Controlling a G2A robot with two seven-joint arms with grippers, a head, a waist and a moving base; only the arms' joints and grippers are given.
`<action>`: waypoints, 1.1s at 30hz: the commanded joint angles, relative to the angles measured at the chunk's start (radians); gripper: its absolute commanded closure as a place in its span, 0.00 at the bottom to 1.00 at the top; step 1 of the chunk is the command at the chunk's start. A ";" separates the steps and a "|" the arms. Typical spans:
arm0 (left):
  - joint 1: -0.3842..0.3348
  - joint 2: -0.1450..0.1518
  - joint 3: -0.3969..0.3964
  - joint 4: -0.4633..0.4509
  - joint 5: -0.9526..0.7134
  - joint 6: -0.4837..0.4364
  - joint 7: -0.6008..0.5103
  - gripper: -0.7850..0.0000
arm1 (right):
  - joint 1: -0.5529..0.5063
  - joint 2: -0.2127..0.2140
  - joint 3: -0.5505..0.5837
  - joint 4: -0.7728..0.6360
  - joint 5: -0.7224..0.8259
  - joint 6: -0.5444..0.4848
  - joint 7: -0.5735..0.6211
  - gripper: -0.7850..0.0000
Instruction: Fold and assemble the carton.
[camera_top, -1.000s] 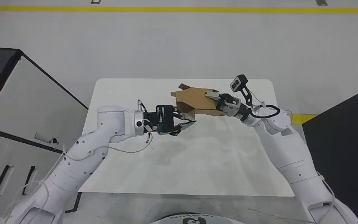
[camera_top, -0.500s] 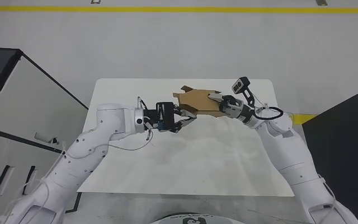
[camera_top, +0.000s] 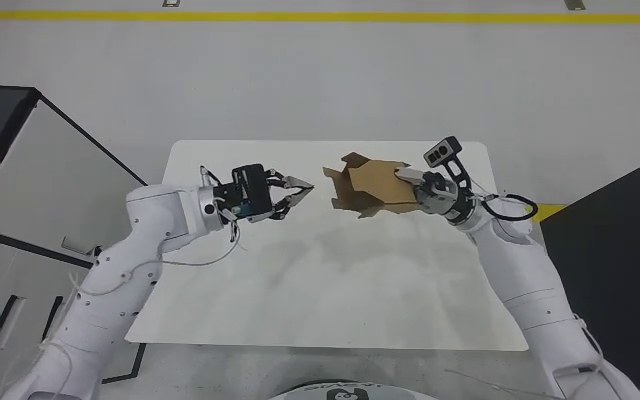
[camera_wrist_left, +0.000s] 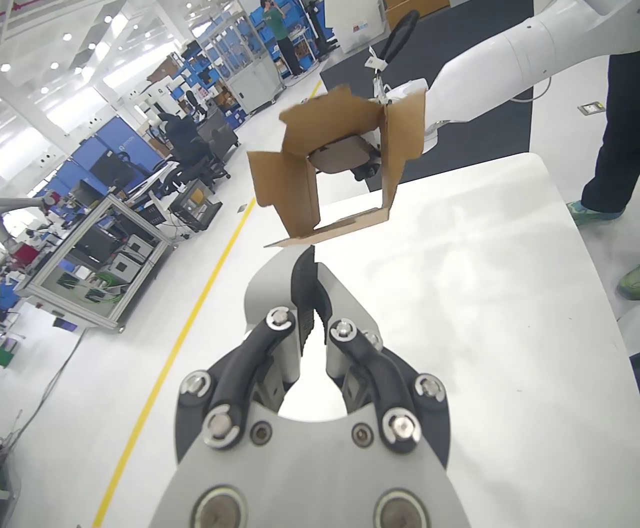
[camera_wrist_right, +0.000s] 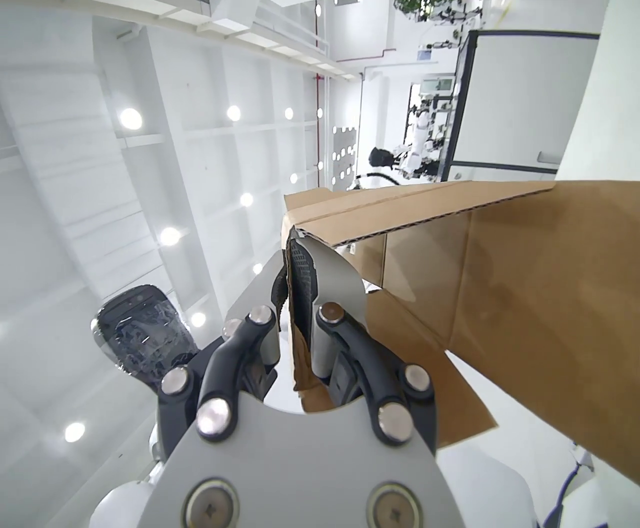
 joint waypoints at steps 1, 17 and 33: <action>-0.004 -0.003 0.014 0.003 0.001 0.002 0.006 1.00 | 0.004 -0.002 -0.007 0.005 0.017 0.010 0.016 1.00; -0.076 -0.028 0.134 0.025 0.000 -0.005 0.021 1.00 | 0.035 -0.023 -0.089 0.025 0.039 0.155 0.004 1.00; -0.076 -0.033 0.154 0.009 0.023 -0.014 0.000 1.00 | 0.034 -0.029 -0.101 0.005 0.010 0.144 0.005 1.00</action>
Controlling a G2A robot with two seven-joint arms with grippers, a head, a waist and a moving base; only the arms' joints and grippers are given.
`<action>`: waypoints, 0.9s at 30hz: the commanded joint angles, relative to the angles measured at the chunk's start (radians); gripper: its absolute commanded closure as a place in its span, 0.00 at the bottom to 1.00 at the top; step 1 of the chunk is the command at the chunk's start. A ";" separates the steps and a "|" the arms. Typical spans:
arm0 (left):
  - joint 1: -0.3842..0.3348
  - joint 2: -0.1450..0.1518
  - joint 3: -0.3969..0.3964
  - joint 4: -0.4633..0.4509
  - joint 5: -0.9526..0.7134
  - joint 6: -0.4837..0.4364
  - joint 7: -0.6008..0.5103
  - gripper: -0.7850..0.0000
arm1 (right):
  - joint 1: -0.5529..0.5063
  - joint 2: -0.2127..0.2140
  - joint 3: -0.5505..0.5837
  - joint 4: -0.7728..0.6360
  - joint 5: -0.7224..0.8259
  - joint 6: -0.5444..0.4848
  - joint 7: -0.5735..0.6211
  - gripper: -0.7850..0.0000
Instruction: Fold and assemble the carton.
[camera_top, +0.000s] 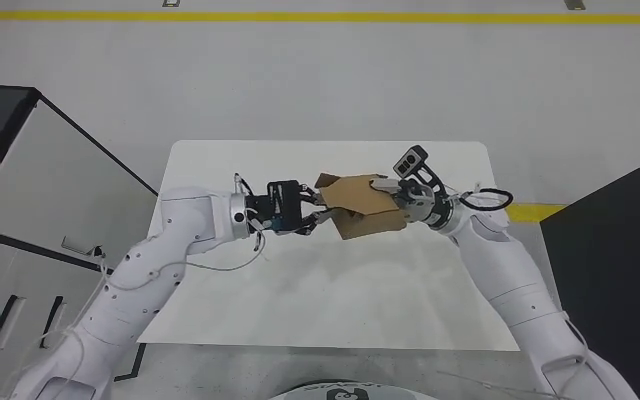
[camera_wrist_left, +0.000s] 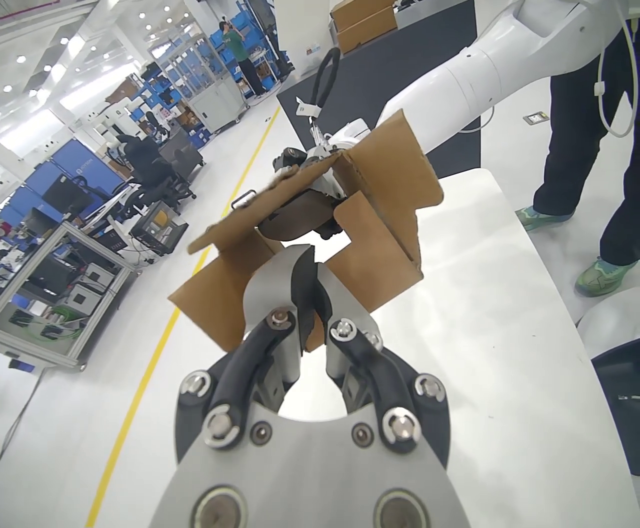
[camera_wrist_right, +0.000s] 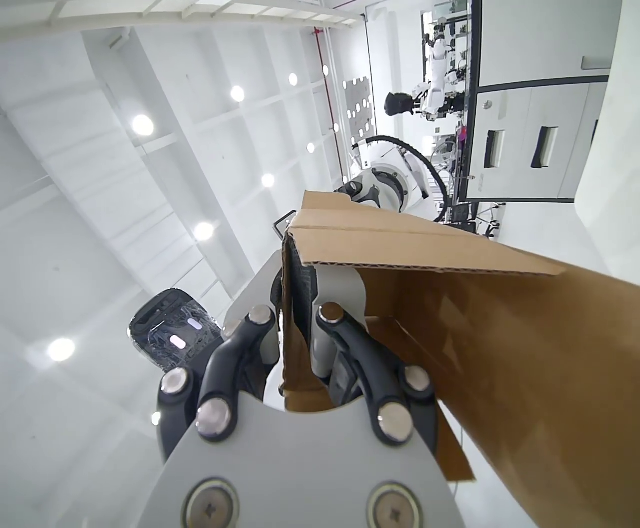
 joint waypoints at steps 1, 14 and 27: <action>0.000 -0.001 0.004 -0.003 0.006 0.001 -0.002 1.00 | -0.003 0.000 -0.002 -0.006 -0.008 0.001 -0.004 1.00; 0.022 0.007 -0.054 -0.017 0.007 0.021 0.007 1.00 | -0.022 0.002 0.040 -0.003 -0.007 -0.069 -0.015 1.00; 0.057 0.014 -0.091 -0.050 0.004 0.021 0.006 1.00 | -0.042 -0.002 0.081 -0.011 0.007 -0.195 -0.040 1.00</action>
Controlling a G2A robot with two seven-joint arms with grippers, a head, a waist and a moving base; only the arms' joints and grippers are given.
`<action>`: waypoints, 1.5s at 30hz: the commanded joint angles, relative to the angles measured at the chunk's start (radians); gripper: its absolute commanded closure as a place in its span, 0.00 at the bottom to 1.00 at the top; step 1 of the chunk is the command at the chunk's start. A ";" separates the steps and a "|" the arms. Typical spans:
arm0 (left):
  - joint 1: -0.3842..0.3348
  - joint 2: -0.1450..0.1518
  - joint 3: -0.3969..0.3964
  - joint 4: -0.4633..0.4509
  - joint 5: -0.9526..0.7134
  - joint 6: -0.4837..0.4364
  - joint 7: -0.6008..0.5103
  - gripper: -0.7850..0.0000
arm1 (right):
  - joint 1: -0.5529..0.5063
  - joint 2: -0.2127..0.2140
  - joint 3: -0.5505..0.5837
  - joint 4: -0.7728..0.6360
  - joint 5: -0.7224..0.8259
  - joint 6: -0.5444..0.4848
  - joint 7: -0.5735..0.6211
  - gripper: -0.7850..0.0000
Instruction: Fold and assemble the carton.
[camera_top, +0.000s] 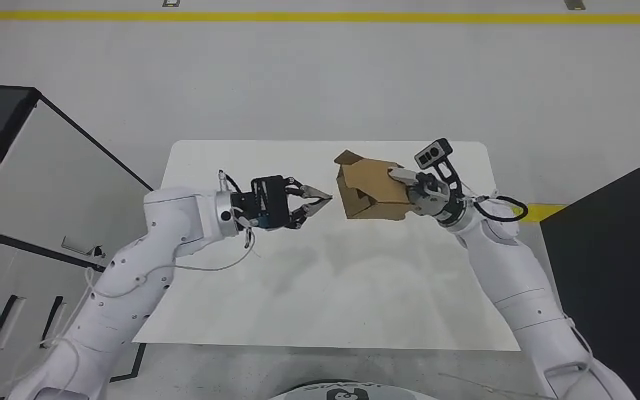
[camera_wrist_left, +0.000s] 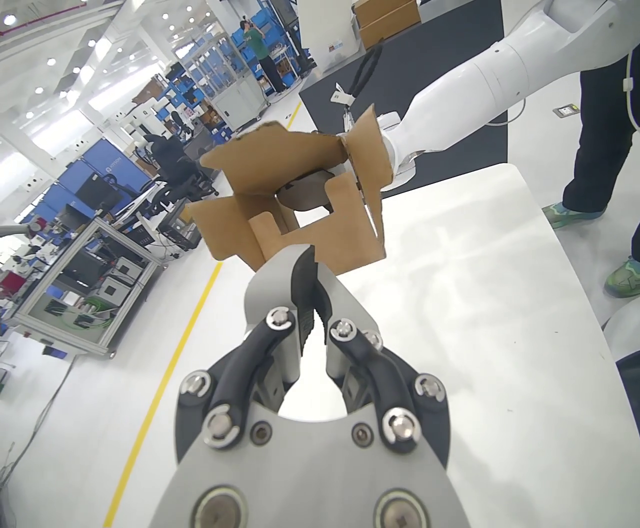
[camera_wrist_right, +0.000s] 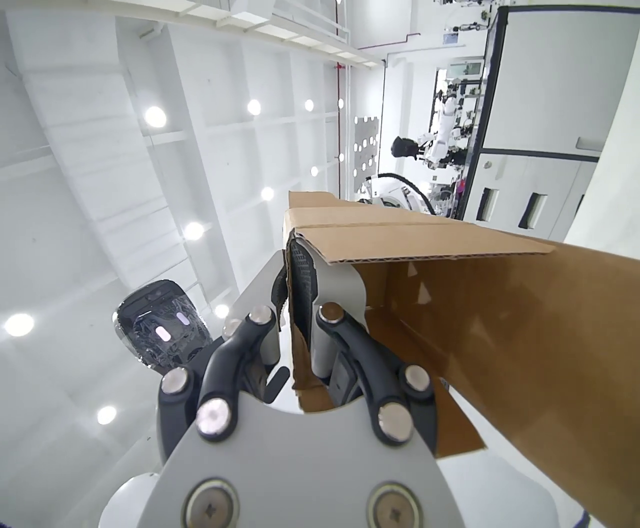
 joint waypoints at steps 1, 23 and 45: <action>0.005 0.001 -0.002 -0.008 0.000 -0.001 0.000 1.00 | -0.004 -0.001 0.004 -0.007 -0.001 -0.020 -0.002 1.00; 0.004 -0.008 0.047 -0.053 -0.007 -0.004 -0.002 1.00 | -0.040 -0.005 -0.010 -0.102 -0.176 -0.012 -0.199 1.00; 0.017 -0.009 0.053 -0.056 -0.004 -0.020 -0.004 1.00 | -0.050 -0.008 -0.019 -0.109 -0.149 -0.011 -0.095 1.00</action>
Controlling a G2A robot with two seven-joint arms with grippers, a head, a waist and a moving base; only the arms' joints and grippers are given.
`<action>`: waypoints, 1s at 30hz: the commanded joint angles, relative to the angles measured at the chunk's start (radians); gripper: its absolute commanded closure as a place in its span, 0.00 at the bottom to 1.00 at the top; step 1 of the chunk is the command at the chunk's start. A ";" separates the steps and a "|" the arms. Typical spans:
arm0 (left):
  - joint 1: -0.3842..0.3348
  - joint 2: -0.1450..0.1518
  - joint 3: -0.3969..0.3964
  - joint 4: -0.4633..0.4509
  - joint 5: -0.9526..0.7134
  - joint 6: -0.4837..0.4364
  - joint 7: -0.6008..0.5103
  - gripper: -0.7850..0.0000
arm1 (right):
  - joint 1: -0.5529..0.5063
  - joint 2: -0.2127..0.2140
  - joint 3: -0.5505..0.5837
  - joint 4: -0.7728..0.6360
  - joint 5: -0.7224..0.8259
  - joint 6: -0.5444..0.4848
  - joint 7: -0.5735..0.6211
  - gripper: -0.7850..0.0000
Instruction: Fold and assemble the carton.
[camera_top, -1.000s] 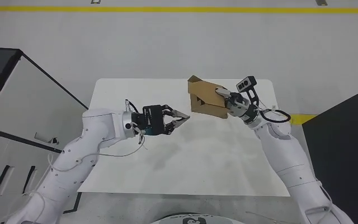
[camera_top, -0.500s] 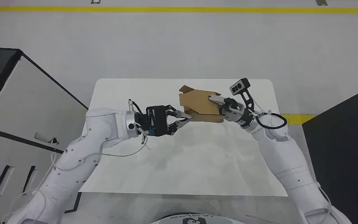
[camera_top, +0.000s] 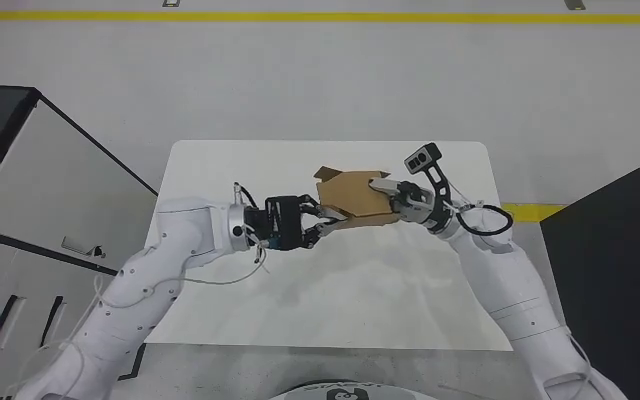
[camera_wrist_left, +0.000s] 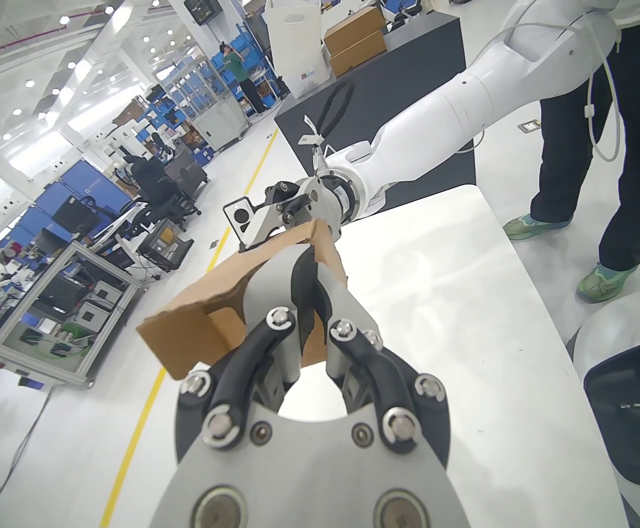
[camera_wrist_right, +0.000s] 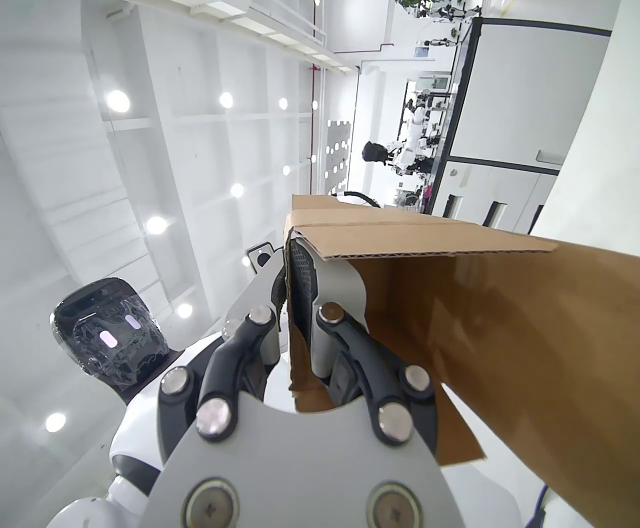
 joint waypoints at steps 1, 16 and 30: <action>-0.001 -0.001 0.003 0.003 0.001 0.000 -0.001 1.00 | -0.002 0.000 -0.001 -0.002 -0.005 0.005 -0.003 1.00; 0.022 0.002 -0.009 -0.012 0.000 0.000 -0.010 1.00 | -0.029 0.003 0.014 -0.029 -0.022 0.025 -0.027 1.00; 0.036 0.006 -0.033 -0.019 0.005 0.001 -0.005 1.00 | -0.065 0.008 0.038 -0.058 -0.022 0.027 -0.040 1.00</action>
